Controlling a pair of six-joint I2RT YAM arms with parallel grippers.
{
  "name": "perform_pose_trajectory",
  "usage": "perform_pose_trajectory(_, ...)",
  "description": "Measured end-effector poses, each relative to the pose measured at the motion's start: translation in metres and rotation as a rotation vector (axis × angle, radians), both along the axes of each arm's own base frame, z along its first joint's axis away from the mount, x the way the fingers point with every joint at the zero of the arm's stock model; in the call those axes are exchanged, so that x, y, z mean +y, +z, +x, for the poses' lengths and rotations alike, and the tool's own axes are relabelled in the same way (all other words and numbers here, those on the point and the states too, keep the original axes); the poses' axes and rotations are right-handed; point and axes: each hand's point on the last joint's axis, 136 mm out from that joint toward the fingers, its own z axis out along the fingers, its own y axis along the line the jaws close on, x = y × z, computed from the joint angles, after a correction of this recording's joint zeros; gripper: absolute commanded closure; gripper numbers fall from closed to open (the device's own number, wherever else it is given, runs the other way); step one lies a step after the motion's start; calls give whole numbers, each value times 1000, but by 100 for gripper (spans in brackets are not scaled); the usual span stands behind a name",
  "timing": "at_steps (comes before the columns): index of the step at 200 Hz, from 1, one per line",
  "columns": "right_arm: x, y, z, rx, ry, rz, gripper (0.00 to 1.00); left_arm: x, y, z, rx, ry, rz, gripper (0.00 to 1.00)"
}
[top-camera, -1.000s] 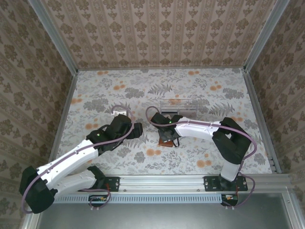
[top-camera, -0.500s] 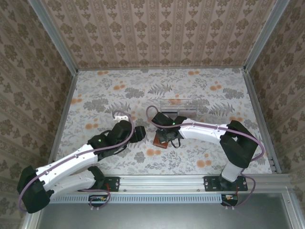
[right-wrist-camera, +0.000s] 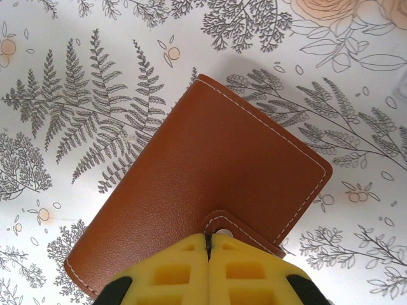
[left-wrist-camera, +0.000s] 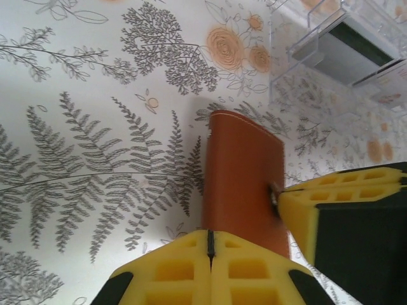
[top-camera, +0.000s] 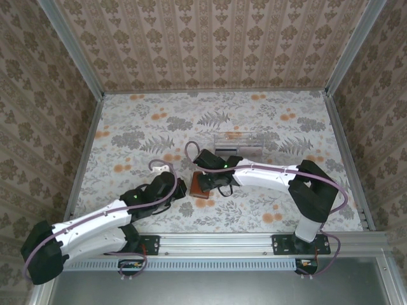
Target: Take the credit cards out of the card holder
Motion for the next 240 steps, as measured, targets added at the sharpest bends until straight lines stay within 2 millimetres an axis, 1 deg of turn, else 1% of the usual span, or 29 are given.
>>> perform_pose_trajectory(18,2,-3,-1,7,5,-3,100,-3,-3,0,-1,7,-36,100)
perform_pose_trajectory(43,3,-5,-3,13,9,-5,100,-6,-14,1,11,16,-61,100)
perform_pose_trajectory(71,4,-5,-5,15,14,-4,100,-17,-23,5,33,7,-77,100)
perform_pose_trajectory(102,5,-5,-6,15,18,-3,100,-29,-42,6,87,-15,-66,100)
perform_pose_trajectory(129,5,-5,-6,17,19,1,100,-33,-53,5,125,-18,-65,100)
perform_pose_trajectory(211,10,-7,-6,22,22,19,100,-31,-57,2,157,4,-65,100)
perform_pose_trajectory(240,12,-10,-5,39,10,70,100,-30,-64,2,173,14,-49,100)
